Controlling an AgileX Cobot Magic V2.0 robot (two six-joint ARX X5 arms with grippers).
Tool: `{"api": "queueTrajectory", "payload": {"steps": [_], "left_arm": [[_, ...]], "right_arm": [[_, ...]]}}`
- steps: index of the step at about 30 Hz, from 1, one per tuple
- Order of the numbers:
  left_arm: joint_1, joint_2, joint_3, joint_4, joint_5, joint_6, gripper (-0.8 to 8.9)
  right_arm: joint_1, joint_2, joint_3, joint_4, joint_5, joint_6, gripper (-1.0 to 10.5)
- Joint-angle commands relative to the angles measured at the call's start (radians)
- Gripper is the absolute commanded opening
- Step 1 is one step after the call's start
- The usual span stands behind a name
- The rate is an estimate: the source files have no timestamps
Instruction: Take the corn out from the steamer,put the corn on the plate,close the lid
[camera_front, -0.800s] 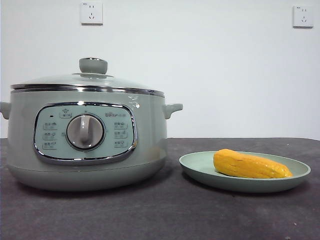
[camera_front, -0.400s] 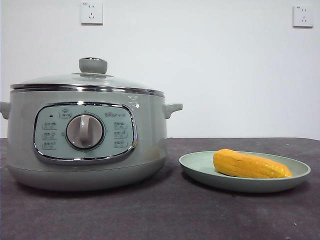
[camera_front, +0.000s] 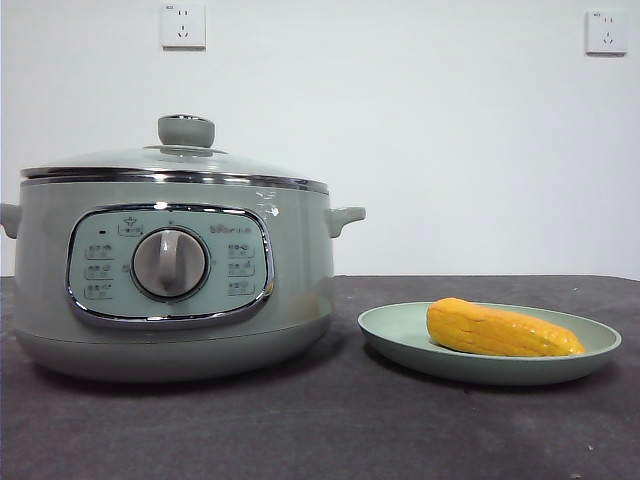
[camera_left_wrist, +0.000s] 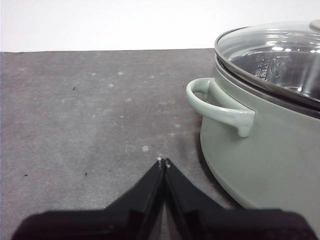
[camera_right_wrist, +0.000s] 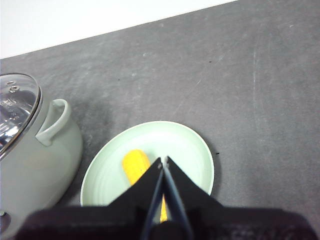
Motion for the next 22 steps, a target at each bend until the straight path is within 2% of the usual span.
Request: {"api": "queueTrajectory", "payload": {"steps": [1, 6, 8, 10, 14, 22], "left_arm": [[0.003, -0.004, -0.014, 0.003, 0.001, -0.006, -0.03], [0.003, -0.004, -0.014, 0.003, 0.001, -0.006, -0.03], [0.003, -0.004, -0.014, 0.003, 0.001, -0.006, -0.03], [0.003, -0.004, -0.014, 0.003, 0.0, -0.006, -0.03], [0.003, -0.004, -0.014, 0.003, 0.0, -0.006, -0.03], [0.003, -0.004, -0.014, 0.003, 0.0, -0.006, -0.03]], "right_arm": [[0.0, -0.001, -0.001, 0.003, 0.004, -0.001, 0.0], [-0.01, -0.026, -0.016, 0.001, 0.006, -0.163, 0.0], [-0.036, -0.055, -0.045, 0.039, -0.017, -0.25, 0.0], [-0.082, -0.093, -0.095, 0.104, -0.087, -0.309, 0.0], [-0.192, -0.179, -0.204, 0.206, -0.241, -0.333, 0.0], [-0.308, -0.335, -0.378, 0.224, -0.248, -0.333, 0.0]]}}
